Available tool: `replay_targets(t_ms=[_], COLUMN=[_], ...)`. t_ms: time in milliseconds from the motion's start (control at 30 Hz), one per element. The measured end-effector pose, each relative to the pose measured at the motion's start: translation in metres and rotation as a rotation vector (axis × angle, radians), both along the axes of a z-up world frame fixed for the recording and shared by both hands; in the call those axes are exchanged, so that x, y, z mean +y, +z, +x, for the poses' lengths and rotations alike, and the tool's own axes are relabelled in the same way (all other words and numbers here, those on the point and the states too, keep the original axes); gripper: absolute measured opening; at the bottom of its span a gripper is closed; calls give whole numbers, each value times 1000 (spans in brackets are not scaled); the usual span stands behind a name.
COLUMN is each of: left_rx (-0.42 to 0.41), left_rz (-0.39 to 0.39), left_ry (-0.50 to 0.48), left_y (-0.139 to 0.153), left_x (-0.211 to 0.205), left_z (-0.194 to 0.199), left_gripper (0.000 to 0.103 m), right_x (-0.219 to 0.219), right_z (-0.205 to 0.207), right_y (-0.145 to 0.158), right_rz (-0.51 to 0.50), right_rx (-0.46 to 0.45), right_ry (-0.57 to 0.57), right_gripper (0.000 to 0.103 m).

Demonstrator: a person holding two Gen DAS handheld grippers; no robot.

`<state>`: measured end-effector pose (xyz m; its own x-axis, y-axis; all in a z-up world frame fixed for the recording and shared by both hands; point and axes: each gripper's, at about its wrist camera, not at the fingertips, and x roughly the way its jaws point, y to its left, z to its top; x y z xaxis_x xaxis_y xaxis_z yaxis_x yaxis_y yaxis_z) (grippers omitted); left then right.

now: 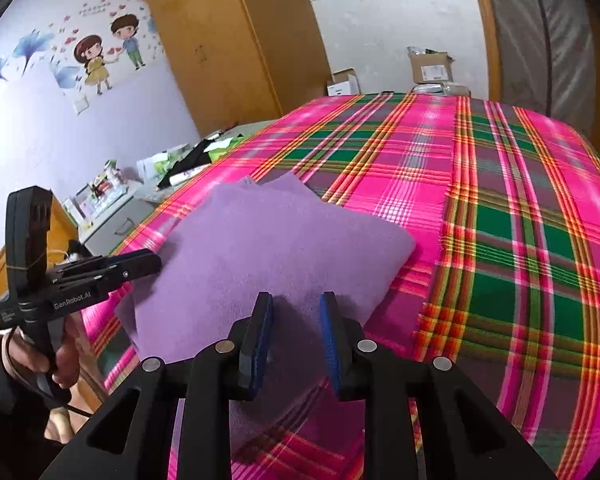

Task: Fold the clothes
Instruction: 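Grasp the lilac sweatshirt edge with the left gripper while the right gripper grasps it too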

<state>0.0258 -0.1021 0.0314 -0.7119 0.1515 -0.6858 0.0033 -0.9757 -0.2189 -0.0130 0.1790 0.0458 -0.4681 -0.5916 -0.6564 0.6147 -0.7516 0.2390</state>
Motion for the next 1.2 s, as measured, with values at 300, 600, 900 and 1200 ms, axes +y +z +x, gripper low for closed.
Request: replay_targets(t_ms=[300,600,900,1200], left_rx=[-19,-114,-130,-139], left_rz=[40,225,283,327], left_ry=[27,-24,-53,-58], left_y=[-1,-20,-29,-31], left_x=[-18,-43,-40,-39], left_z=[18,-7,-12,-1], left_gripper=[27,33,37,38], right_x=[36,68,51,34], right_z=[9,-4,-17,-19], right_y=[-7,-28,-44,-46], right_rz=[-98,-328,-350,-353], right_rx=[-121,-362,-459,-496], right_ry=[-33,-93,-72,-46], right_gripper=[32,50,51,51])
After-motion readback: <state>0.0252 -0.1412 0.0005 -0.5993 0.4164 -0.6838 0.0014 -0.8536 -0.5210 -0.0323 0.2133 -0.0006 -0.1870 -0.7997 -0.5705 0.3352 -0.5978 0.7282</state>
